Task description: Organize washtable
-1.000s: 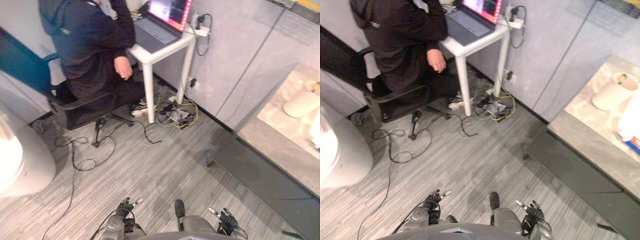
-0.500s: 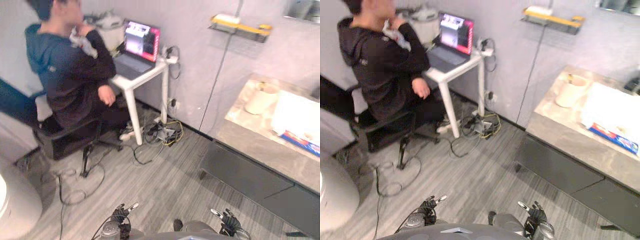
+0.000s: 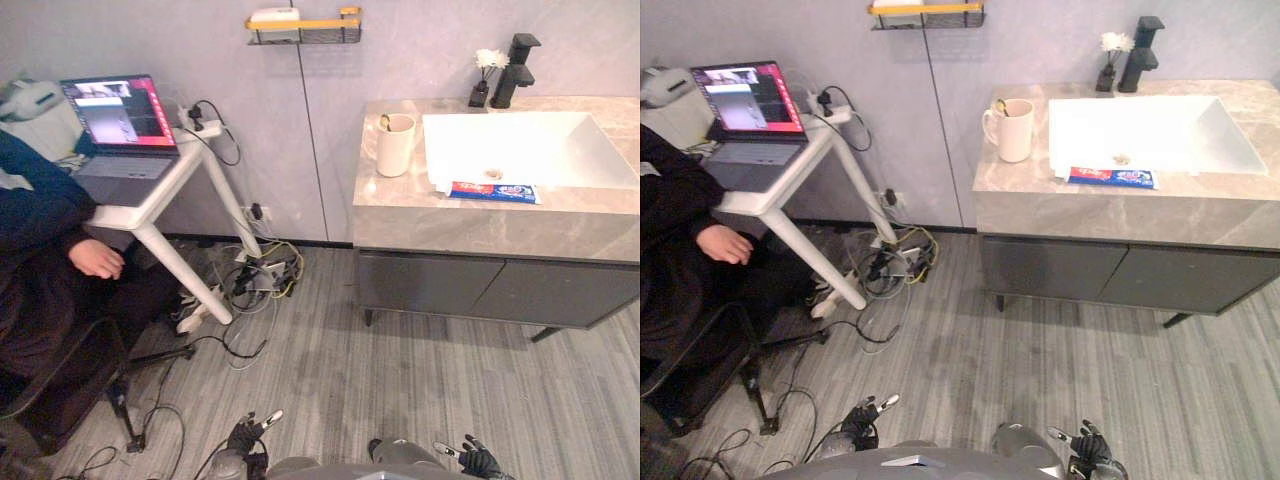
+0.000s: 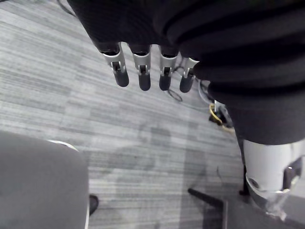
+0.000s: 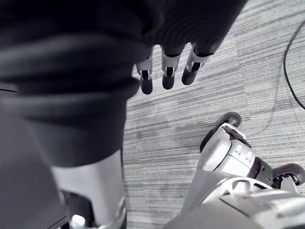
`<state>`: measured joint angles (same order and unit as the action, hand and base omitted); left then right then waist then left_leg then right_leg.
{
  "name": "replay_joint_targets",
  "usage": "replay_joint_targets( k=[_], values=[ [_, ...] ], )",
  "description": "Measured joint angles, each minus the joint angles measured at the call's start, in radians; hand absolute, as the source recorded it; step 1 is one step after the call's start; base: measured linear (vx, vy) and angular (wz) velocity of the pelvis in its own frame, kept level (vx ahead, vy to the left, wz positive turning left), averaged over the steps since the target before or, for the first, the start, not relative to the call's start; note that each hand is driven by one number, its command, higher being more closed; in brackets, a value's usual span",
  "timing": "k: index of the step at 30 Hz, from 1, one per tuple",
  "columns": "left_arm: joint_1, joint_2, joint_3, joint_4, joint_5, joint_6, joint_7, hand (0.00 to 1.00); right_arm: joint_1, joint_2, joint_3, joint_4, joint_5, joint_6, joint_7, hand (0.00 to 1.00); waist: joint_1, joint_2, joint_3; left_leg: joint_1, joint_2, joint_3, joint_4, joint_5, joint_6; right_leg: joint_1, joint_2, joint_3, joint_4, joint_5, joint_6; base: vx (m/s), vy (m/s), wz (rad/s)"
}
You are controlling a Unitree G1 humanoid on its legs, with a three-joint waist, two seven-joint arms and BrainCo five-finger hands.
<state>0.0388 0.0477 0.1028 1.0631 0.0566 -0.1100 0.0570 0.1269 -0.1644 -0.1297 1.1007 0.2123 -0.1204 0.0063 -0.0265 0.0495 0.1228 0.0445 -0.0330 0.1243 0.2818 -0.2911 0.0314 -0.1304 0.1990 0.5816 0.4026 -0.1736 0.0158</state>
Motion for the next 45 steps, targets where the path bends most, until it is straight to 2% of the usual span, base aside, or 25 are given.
replay_joint_targets(
  k=[2,4,5,6,8,9,10,11,12,13,15,18,22,24,25,26,27,29,30,31,34,35,37,41,45],
  values=[
    [-0.024,0.011,-0.048,-0.007,0.0,-0.001,0.003,0.0,0.002,0.011,-0.005,-0.003,0.0,-0.001,0.004,0.0,0.003,-0.018,-0.007,-0.003,-0.005,0.027,-0.025,0.005,0.006,-0.034,0.007,0.014,0.034,-0.011,0.008,0.14,-0.007,-0.3],
    [-0.068,0.03,-0.12,-0.019,-0.003,-0.003,0.01,0.0,-0.012,0.044,-0.024,-0.008,-0.001,0.0,0.004,0.0,-0.019,-0.075,0.008,-0.018,-0.029,0.045,-0.039,0.017,0.017,-0.131,0.015,-0.017,0.208,-0.049,0.098,0.14,-0.026,-0.09],
    [-0.078,0.035,-0.142,-0.019,-0.003,-0.002,0.01,0.0,-0.015,0.054,-0.037,-0.008,-0.001,0.0,0.004,0.0,-0.03,-0.084,0.021,-0.008,-0.033,0.044,-0.034,0.019,0.02,-0.149,0.015,-0.045,0.256,-0.047,0.117,0.18,-0.091,0.1],
    [-0.083,0.03,-0.184,-0.019,-0.002,-0.002,0.009,0.0,-0.014,0.063,-0.066,-0.009,-0.001,0.0,0.003,0.0,-0.047,-0.075,0.042,0.038,-0.02,0.048,-0.046,0.021,0.024,-0.178,-0.001,-0.163,0.343,-0.046,0.116,0.18,-0.079,0.0],
    [-0.083,0.019,-0.187,-0.024,-0.002,-0.004,0.01,0.0,-0.011,0.056,-0.066,-0.006,-0.007,0.003,0.003,0.0,-0.042,-0.075,0.045,0.091,-0.018,0.063,-0.083,0.022,0.023,-0.193,-0.05,-0.259,0.397,-0.078,0.063,0.19,-0.038,-0.27],
    [-0.074,0.016,-0.181,-0.023,-0.003,-0.004,0.012,0.0,-0.018,0.05,-0.057,-0.008,-0.008,0.0,0.003,0.0,-0.039,-0.065,0.046,0.116,-0.012,0.085,-0.098,0.022,0.023,-0.223,-0.137,-0.354,0.398,-0.099,0.027,0.13,-0.003,-0.49],
    [-0.075,0.013,-0.18,-0.016,-0.003,-0.004,0.013,0.0,-0.032,0.045,-0.045,-0.008,-0.008,0.0,0.001,0.0,-0.035,-0.063,0.046,0.118,-0.006,0.097,-0.111,0.021,0.021,-0.251,-0.186,-0.394,0.33,-0.097,0.029,0.07,-0.003,-0.43],
    [-0.076,0.011,-0.18,-0.013,-0.003,-0.004,0.013,0.0,-0.034,0.043,-0.044,-0.008,-0.008,0.0,0.0,0.0,-0.035,-0.062,0.047,0.118,-0.003,0.1,-0.115,0.021,0.019,-0.255,-0.194,-0.397,0.305,-0.096,0.03,-0.09,0.02,-0.3],
    [-0.077,0.017,-0.178,0.001,-0.004,-0.003,0.012,0.0,-0.039,0.04,-0.044,-0.008,-0.008,0.0,-0.003,0.0,-0.036,-0.071,0.043,0.121,0.003,0.105,-0.131,0.019,-0.003,-0.252,-0.22,-0.405,0.147,-0.051,0.053,0.03,-0.134,-0.36],
    [-0.076,0.025,-0.173,0.028,-0.003,-0.001,0.011,0.0,-0.047,0.036,-0.046,-0.005,-0.008,0.0,-0.005,0.0,-0.032,-0.049,0.047,0.129,0.029,0.109,-0.145,0.012,-0.028,-0.232,-0.207,-0.43,0.066,0.056,0.041,0.07,-0.182,-0.37],
    [-0.072,0.013,-0.165,0.061,-0.001,0.0,0.001,0.0,-0.05,0.025,-0.045,-0.004,-0.008,0.0,-0.004,0.0,-0.026,-0.017,0.047,0.141,0.071,0.105,-0.167,0.035,-0.056,-0.206,-0.161,-0.428,0.014,0.081,0.013,0.22,-0.284,-0.35],
    [-0.08,-0.007,-0.13,0.074,0.009,0.002,-0.009,0.0,-0.049,0.024,-0.035,-0.012,-0.008,0.0,-0.004,0.0,-0.027,-0.014,0.049,0.156,0.093,0.06,-0.16,0.071,-0.086,-0.178,-0.143,-0.451,0.021,0.064,-0.02,0.12,-0.204,-0.01],
    [-0.077,-0.022,-0.071,0.072,0.012,0.001,-0.008,0.0,-0.042,0.016,0.021,-0.091,-0.008,-0.004,0.02,0.0,-0.027,-0.019,0.044,0.128,0.103,0.029,-0.007,0.089,-0.111,-0.126,-0.155,-0.462,0.011,0.033,-0.038,0.04,-0.1,0.11],
    [-0.072,-0.031,-0.063,0.066,0.012,0.001,-0.007,0.0,-0.033,0.015,0.024,-0.093,-0.008,-0.006,0.031,0.0,-0.026,-0.019,0.033,0.037,0.113,-0.005,0.21,0.107,-0.141,-0.09,-0.168,-0.476,0.005,0.009,-0.035,-0.03,-0.074,0.3],
    [-0.072,-0.038,-0.062,0.045,0.011,0.0,-0.005,0.0,-0.023,0.007,0.036,-0.097,-0.007,-0.006,0.035,0.0,-0.024,-0.02,0.034,-0.047,0.123,-0.036,0.389,0.157,-0.194,-0.068,-0.17,-0.487,0.003,-0.001,-0.049,-0.04,-0.065,0.24],
    [-0.069,-0.04,-0.062,0.029,0.011,-0.001,-0.003,0.0,-0.021,0.0,0.05,-0.099,-0.007,-0.006,0.036,0.0,-0.02,-0.019,0.034,-0.085,0.127,-0.052,0.462,0.198,-0.208,-0.059,-0.168,-0.487,0.002,-0.003,-0.052,-0.03,-0.068,-0.01],
    [-0.056,-0.041,-0.062,0.01,0.008,-0.005,0.002,0.0,-0.019,-0.012,0.077,-0.099,-0.007,-0.006,0.036,0.0,-0.015,-0.014,0.034,-0.156,0.124,-0.078,0.589,0.294,-0.217,-0.033,-0.167,-0.482,0.0,-0.011,-0.065,0.01,-0.031,-0.17],
    [-0.043,-0.041,-0.063,-0.009,0.007,-0.01,0.004,0.0,-0.011,-0.014,0.082,-0.098,-0.006,-0.007,0.035,0.0,-0.02,-0.01,0.033,-0.222,0.125,-0.078,0.689,0.234,-0.183,0.0,-0.173,-0.481,-0.011,-0.019,-0.078,0.01,-0.011,-0.07],
    [-0.046,-0.041,-0.064,-0.01,0.007,-0.013,0.008,0.0,-0.004,-0.013,0.075,-0.087,-0.006,-0.006,0.035,0.0,-0.019,-0.011,0.032,-0.259,0.126,-0.059,0.639,0.165,-0.143,0.015,-0.18,-0.481,-0.028,-0.019,-0.078,-0.01,0.012,0.04],
    [-0.045,-0.042,-0.066,-0.015,0.007,-0.017,0.013,0.0,0.003,-0.013,0.069,-0.076,-0.007,-0.005,0.032,0.0,-0.017,-0.011,0.032,-0.269,0.125,-0.041,0.479,0.131,-0.123,0.016,-0.19,-0.481,-0.044,-0.019,-0.077,0.0,0.0,0.0],
    [-0.042,-0.041,-0.072,-0.004,0.007,-0.017,0.018,0.0,0.034,-0.013,0.042,-0.068,-0.008,-0.008,0.021,0.0,-0.02,0.01,0.018,-0.228,0.128,-0.055,0.016,0.146,-0.136,-0.014,-0.187,-0.476,-0.028,-0.034,-0.06,0.11,0.08,-0.19],
    [-0.042,-0.041,-0.071,-0.001,0.007,-0.014,0.018,0.0,0.04,-0.012,0.031,-0.068,-0.008,-0.008,0.018,0.0,-0.02,0.013,0.017,-0.229,0.128,-0.059,0.003,0.145,-0.134,-0.021,-0.184,-0.471,-0.016,-0.044,-0.056,0.21,0.122,-0.28],
    [-0.038,-0.039,-0.072,0.011,0.008,-0.01,0.015,0.0,0.044,-0.011,0.014,-0.062,-0.009,-0.003,0.013,0.0,-0.016,0.017,0.01,-0.218,0.123,-0.044,-0.006,0.16,-0.096,-0.03,-0.178,-0.432,0.022,-0.079,-0.027,0.29,0.183,-0.47],
    [-0.036,-0.027,-0.079,0.037,0.008,-0.009,0.014,0.0,0.047,-0.003,-0.008,-0.033,-0.009,-0.002,0.014,0.0,-0.017,-0.001,-0.025,-0.205,0.078,0.009,-0.014,0.157,-0.089,-0.022,-0.221,-0.365,0.003,-0.107,0.024,0.29,0.16,-0.34],
    [-0.04,-0.013,-0.113,0.037,0.008,-0.01,0.014,0.0,0.036,0.015,-0.058,0.003,-0.046,0.001,0.016,0.0,0.0,-0.023,-0.043,-0.202,0.038,0.037,-0.001,0.126,-0.041,-0.011,-0.26,-0.344,-0.025,-0.121,0.058,0.36,0.09,-0.05]
  ],
)
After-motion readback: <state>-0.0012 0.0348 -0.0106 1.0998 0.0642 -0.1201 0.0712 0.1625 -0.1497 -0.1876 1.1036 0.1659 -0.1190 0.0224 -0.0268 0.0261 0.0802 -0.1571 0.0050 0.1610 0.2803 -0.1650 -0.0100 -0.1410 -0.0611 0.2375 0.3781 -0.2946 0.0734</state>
